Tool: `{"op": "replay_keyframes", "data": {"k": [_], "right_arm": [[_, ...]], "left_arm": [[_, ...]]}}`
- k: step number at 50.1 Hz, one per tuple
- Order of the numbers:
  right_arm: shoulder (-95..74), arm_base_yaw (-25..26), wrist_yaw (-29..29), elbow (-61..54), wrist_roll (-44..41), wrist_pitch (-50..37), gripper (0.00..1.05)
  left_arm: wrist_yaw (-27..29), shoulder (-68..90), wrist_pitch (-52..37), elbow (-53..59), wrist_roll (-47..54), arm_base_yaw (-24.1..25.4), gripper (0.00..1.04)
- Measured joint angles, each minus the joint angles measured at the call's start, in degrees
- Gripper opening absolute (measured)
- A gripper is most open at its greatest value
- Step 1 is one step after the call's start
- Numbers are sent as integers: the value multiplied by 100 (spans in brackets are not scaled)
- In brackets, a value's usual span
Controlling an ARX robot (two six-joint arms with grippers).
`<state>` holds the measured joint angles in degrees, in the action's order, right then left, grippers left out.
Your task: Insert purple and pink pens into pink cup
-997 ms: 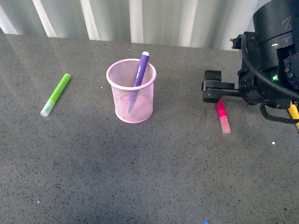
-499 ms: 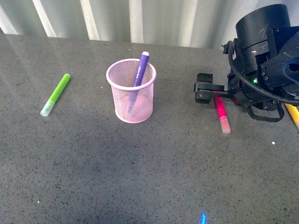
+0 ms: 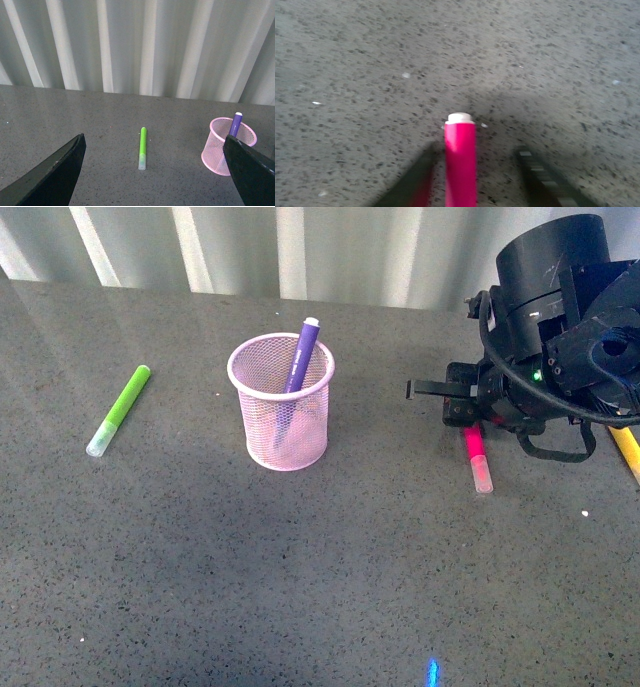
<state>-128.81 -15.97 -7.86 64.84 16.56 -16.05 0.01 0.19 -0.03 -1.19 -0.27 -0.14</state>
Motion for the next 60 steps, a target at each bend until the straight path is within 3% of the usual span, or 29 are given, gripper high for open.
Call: {"op": "replay_keyframes", "data": {"k": [8, 21, 33, 45, 60], "right_arm": [[-2, -7, 129, -15, 26, -138, 12], [72, -11, 90, -304, 4, -894, 12], [546, -149, -9, -745, -444, -2352, 12], [1139, -990, 778, -1014, -1545, -4907, 12], [903, -1648, 905, -533, -1735, -5088, 12]], "left_arm": [[2, 0, 0, 0, 0, 0, 98], [0, 0, 0, 0, 0, 0, 98], [2, 0, 0, 0, 0, 0, 98], [0, 0, 0, 0, 0, 0, 98], [0, 0, 0, 0, 0, 0, 98]]}}
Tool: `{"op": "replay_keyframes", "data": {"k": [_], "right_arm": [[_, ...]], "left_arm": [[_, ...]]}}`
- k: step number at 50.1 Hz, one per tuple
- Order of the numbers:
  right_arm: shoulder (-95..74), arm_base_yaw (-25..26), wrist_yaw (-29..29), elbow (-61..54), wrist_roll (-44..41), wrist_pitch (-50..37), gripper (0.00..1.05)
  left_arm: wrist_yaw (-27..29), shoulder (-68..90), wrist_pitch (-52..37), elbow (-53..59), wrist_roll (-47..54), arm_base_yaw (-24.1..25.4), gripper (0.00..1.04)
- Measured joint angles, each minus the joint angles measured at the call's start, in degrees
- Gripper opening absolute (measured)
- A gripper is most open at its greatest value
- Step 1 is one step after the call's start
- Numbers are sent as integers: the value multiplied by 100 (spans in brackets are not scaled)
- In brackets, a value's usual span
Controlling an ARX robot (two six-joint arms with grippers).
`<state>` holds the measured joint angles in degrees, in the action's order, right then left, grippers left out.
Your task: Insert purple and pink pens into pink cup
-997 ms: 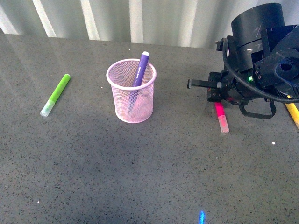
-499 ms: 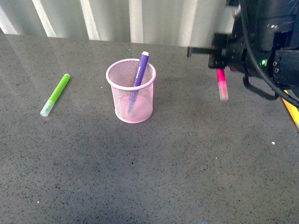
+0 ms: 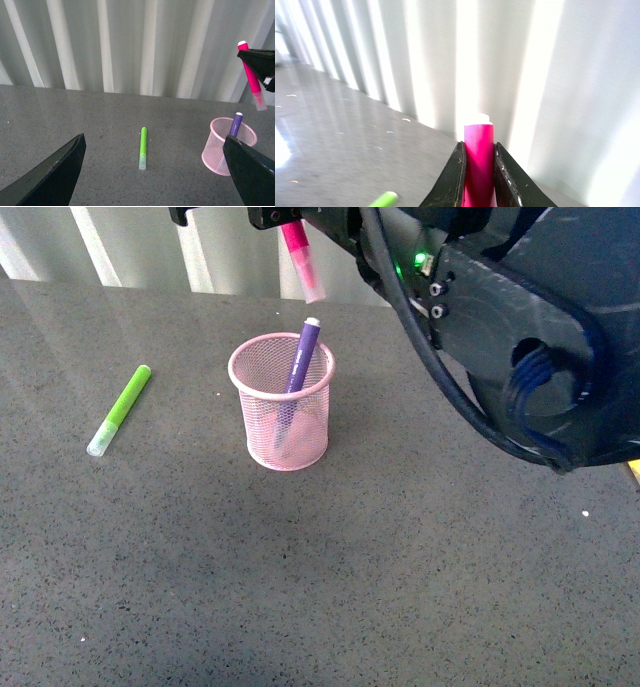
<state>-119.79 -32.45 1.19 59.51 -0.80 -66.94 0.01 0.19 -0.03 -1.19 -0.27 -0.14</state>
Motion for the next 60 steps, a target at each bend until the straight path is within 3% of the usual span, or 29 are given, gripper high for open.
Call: {"op": "replay_keyframes", "data": {"k": [22, 60], "right_arm": [[-629, -140, -4, 616, 240, 310, 12], [-1040, -249, -2, 734, 271, 291, 12]], "left_arm": [[2, 0, 0, 0, 0, 0, 98], [0, 0, 0, 0, 0, 0, 98]]}}
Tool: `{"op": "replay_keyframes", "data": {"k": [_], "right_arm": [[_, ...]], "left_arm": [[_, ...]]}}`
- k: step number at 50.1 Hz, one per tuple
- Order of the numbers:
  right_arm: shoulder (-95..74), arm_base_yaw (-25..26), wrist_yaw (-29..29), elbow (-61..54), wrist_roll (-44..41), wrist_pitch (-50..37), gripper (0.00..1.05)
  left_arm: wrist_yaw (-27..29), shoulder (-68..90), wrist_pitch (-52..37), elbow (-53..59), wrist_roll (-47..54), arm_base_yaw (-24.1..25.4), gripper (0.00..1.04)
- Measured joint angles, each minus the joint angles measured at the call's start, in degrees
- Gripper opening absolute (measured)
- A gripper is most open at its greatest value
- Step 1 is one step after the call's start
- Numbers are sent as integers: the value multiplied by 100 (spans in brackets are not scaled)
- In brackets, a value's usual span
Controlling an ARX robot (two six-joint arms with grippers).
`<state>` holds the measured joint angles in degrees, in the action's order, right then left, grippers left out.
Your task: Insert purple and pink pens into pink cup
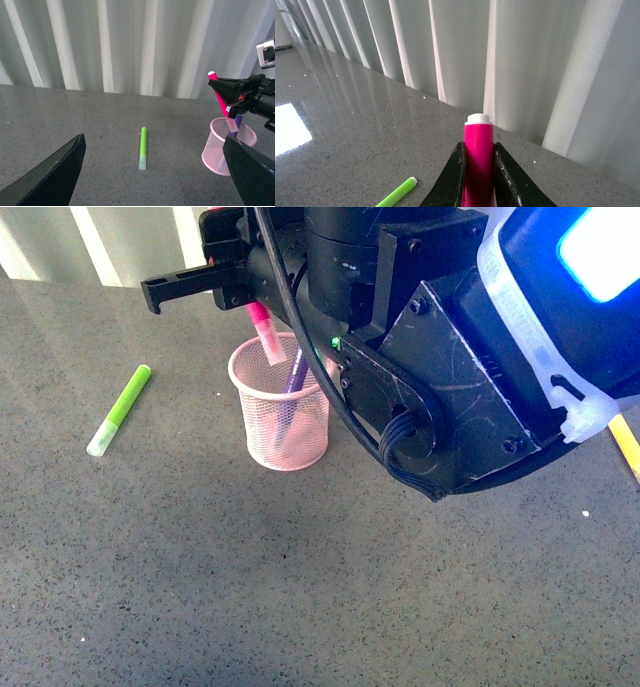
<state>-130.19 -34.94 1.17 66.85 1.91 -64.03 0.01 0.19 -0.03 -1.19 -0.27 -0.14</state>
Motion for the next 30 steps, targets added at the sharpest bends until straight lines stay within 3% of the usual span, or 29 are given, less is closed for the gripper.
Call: {"op": "replay_keyframes", "data": {"k": [18, 23, 30], "right_arm": [[-229, -13, -59, 61, -26, 39, 13], [-247, 4, -72, 61, -20, 70, 32], [-247, 37, -101, 66, 50, 146, 52]], "left_arm": [[0, 0, 0, 0, 0, 0, 98], [2, 0, 0, 0, 0, 0, 98], [0, 0, 0, 0, 0, 0, 98]]}}
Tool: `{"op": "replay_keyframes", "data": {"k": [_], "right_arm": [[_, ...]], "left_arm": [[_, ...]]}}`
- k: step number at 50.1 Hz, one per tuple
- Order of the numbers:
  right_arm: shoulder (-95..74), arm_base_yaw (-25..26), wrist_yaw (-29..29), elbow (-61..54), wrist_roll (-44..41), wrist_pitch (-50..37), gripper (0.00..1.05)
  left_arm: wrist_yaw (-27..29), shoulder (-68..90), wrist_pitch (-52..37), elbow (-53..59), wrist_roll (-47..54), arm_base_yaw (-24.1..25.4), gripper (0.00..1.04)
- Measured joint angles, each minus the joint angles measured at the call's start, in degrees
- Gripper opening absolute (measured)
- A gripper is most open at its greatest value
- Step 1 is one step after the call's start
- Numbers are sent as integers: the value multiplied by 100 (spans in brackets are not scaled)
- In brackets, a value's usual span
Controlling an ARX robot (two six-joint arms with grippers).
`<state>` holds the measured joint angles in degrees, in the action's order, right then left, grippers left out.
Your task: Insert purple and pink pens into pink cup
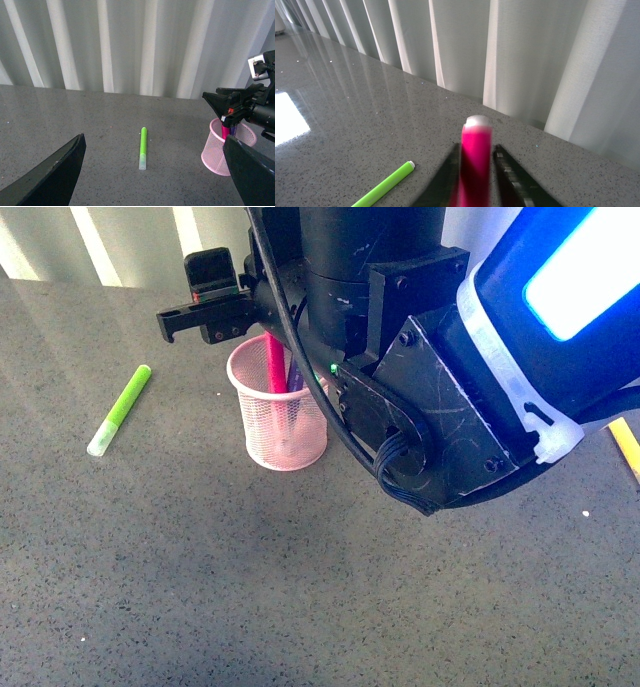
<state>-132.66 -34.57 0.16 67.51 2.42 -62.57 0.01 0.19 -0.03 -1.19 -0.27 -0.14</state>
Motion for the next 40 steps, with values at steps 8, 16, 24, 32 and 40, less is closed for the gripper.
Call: {"op": "replay_keyframes", "data": {"k": [8, 16, 24, 32, 40], "right_arm": [[92, 13, -55, -33, 118, 120, 76], [975, 55, -529, -446, 214, 503, 97], [2352, 450, -1362, -1172, 555, 1554, 98], [3587, 929, -1851, -1910, 938, 2487, 98], [3661, 953, -2205, -2288, 529, 1633, 87]], "left_arm": [[0, 0, 0, 0, 0, 0, 98], [0, 0, 0, 0, 0, 0, 98], [2, 0, 0, 0, 0, 0, 98], [2, 0, 0, 0, 0, 0, 98], [-2, -2, 0, 0, 0, 0, 98]]}}
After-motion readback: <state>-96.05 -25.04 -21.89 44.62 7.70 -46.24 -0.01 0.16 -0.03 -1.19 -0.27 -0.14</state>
